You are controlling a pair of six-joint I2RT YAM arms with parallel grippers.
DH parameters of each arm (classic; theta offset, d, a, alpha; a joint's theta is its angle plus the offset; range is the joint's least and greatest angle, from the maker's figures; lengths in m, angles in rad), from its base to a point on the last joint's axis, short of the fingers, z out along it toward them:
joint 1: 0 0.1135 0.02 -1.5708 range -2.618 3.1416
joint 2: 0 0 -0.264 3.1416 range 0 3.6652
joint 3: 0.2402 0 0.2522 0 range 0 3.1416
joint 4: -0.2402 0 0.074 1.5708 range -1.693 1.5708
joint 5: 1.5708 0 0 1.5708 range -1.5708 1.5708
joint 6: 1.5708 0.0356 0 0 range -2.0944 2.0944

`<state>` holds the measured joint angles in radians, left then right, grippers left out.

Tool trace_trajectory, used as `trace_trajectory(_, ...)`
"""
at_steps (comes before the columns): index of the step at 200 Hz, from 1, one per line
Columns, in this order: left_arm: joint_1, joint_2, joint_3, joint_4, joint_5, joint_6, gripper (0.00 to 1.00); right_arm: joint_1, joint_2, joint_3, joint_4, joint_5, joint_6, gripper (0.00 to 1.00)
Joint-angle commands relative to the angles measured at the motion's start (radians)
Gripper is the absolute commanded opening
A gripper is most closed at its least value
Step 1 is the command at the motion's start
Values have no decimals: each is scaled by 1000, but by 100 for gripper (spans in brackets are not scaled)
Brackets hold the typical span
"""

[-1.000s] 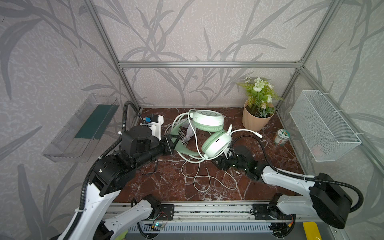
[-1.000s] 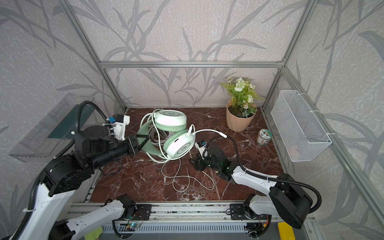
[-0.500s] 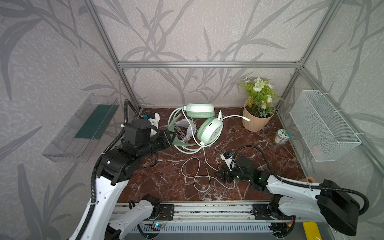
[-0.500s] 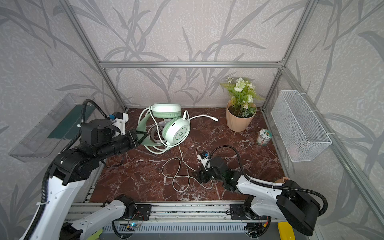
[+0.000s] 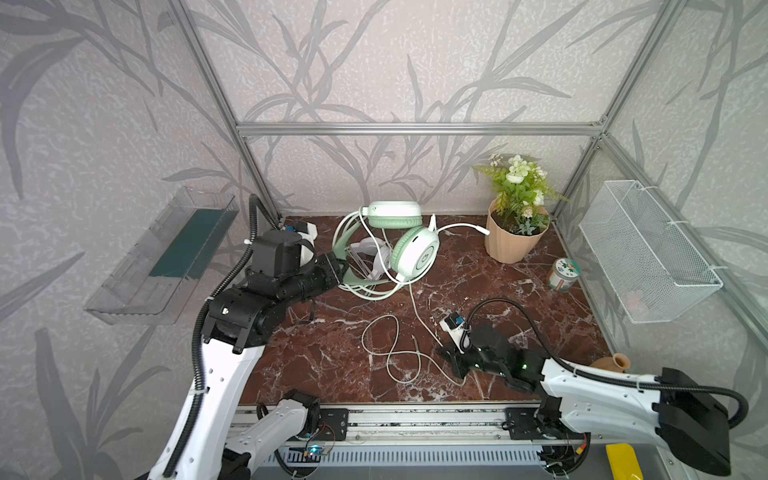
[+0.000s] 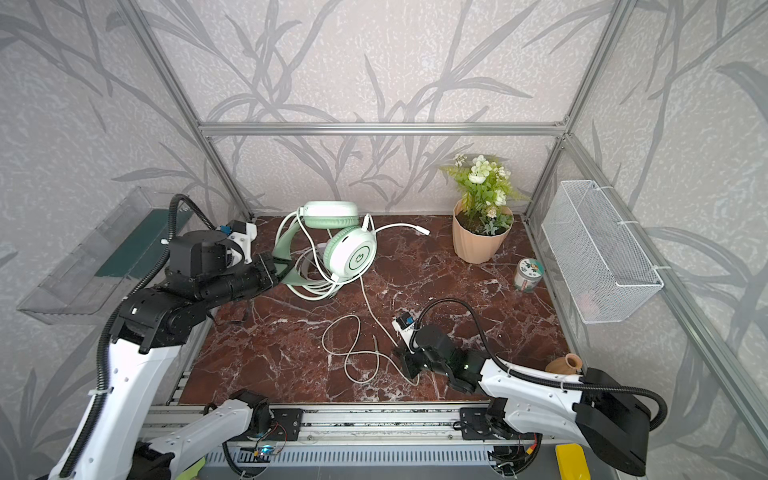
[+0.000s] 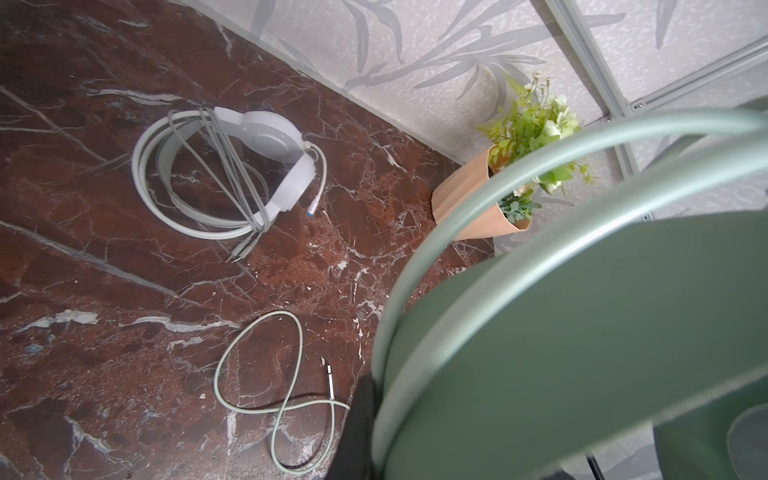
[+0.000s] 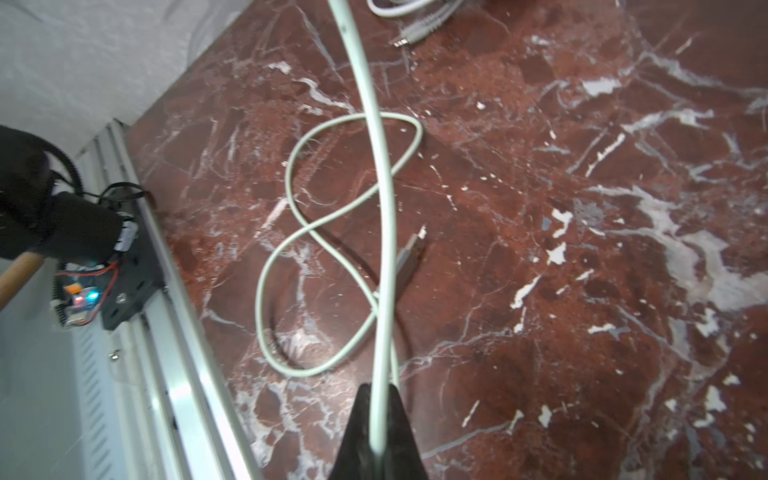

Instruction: Wrap the headphones

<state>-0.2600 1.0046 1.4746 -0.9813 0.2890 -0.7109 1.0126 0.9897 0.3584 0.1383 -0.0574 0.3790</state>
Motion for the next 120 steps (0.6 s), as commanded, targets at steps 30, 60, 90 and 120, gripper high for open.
trace_trajectory(30, 138, 59, -54, 70, 96, -7, 0, 77, -210, -34, -171, 25, 58, 0)
trace_trajectory(60, 152, 96, -64, 57, -33, 31, 0, 218, -272, 41, -305, 75, 37, 0)
trace_trajectory(90, 151, 151, -83, 65, -95, 79, 0, 368, -234, 237, -435, 118, -93, 0)
trace_trajectory(120, 139, 197, -125, 59, -110, 97, 0, 492, -103, 472, -596, 226, -267, 0)
